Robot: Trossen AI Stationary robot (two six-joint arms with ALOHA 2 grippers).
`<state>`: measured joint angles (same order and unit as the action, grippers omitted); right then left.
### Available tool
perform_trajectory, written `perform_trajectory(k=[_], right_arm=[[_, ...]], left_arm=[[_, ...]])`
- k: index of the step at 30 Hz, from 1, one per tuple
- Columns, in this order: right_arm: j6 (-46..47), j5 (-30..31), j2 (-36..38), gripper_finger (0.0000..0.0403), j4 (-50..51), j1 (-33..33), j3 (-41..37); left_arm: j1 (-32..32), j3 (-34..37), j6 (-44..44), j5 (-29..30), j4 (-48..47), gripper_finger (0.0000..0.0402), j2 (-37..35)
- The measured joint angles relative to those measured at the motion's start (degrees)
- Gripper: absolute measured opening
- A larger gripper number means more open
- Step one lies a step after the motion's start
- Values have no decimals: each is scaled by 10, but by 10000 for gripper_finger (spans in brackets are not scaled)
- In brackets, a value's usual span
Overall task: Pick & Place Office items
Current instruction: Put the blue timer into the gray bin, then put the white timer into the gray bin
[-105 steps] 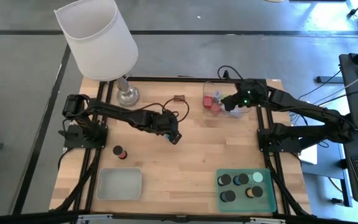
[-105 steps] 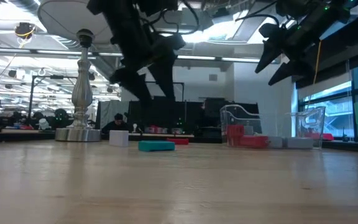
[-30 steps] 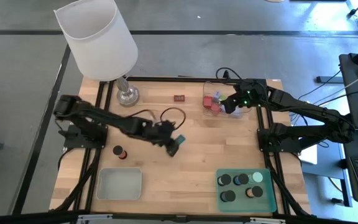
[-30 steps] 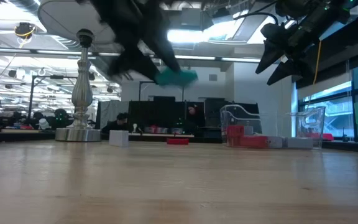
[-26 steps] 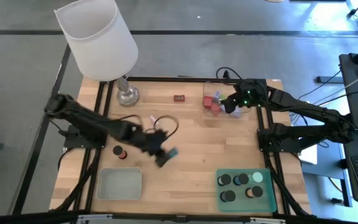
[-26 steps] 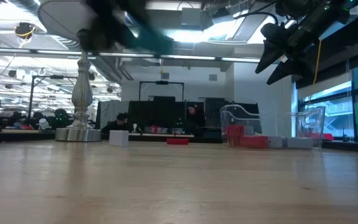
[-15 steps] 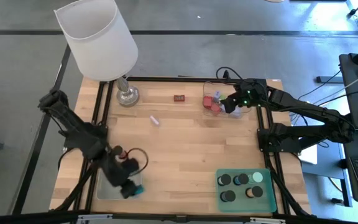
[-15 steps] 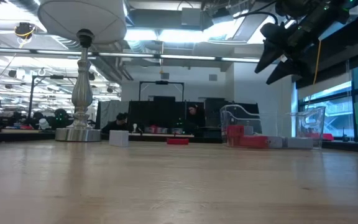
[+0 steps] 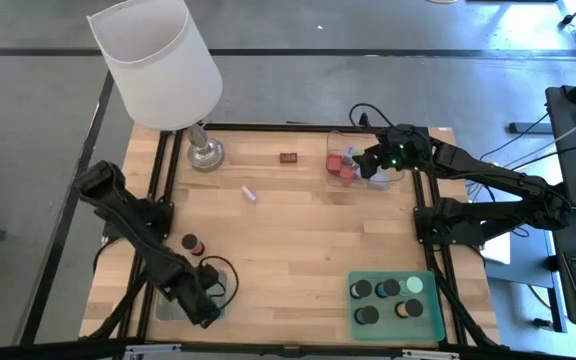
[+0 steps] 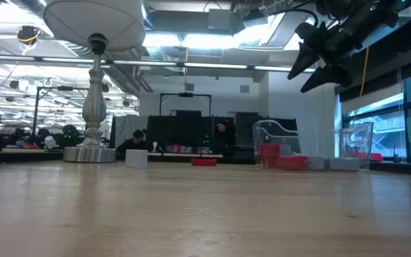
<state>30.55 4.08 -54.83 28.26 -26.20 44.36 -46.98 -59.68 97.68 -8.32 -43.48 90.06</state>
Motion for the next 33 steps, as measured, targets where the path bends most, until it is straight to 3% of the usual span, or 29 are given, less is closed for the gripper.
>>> perform_trajectory(k=[10,15,25,29,33], right_arm=[[0,0,0,286,0,0,0],[0,0,0,286,0,0,0],[-21,0,-7,286,0,0,0],[-21,0,-7,286,-1,0,0],[-22,0,-7,286,-1,0,0]], left_arm=[[4,0,8,-8,34,169,49],[24,0,67,-59,22,184,41],[56,0,61,-135,25,196,9],[69,0,55,-112,22,190,-32],[87,0,55,-32,20,184,-89]])
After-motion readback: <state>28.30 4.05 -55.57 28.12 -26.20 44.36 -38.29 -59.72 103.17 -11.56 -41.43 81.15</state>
